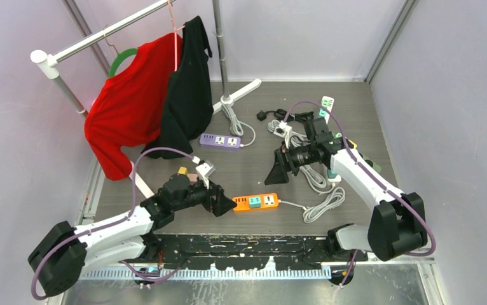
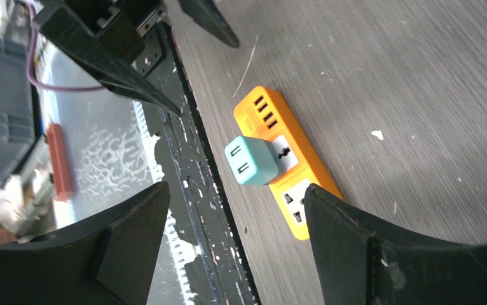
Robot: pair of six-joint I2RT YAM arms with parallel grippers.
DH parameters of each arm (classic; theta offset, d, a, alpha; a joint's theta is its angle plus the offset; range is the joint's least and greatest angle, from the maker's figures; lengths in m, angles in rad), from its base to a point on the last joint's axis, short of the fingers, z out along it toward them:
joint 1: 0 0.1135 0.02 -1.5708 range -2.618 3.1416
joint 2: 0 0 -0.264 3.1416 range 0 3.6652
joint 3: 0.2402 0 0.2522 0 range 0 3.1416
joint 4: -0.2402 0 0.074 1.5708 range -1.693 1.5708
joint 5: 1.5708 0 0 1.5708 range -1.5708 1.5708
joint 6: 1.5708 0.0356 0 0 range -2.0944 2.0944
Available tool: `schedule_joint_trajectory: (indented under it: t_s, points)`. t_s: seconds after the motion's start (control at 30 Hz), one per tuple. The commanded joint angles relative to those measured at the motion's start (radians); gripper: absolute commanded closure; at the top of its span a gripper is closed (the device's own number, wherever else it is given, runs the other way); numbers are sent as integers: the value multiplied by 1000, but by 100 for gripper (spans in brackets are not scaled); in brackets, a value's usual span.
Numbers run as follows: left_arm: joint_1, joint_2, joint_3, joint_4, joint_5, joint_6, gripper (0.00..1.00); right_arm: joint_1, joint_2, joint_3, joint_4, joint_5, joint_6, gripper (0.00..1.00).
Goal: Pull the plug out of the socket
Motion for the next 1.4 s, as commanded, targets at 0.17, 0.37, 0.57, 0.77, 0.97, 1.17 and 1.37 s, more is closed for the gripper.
schedule_joint_trajectory:
  t_s: [0.17, 0.37, 0.57, 0.77, 0.97, 1.17, 1.37]
  points:
    - [-7, 117, -63, 328, 170, 281, 2, 187, -138, -119, 141, 98, -329, 13]
    - [-63, 136, -85, 387, 104, 513, 1, 243, -192, -203, 130, 108, -602, 8]
    - [-65, 293, -24, 434, 137, 610, 0, 328, -186, -238, 194, 194, -650, 8]
    - [-67, 514, 37, 526, 173, 610, 8, 373, -150, -246, 229, 223, -646, 10]
    - [-66, 617, 75, 570, 195, 563, 27, 385, -136, -253, 262, 257, -630, 14]
    - [-75, 668, 101, 532, 201, 538, 52, 427, -90, -253, 333, 340, -559, 25]
    - [-79, 680, 98, 532, 185, 529, 80, 440, -81, -248, 323, 358, -578, 45]
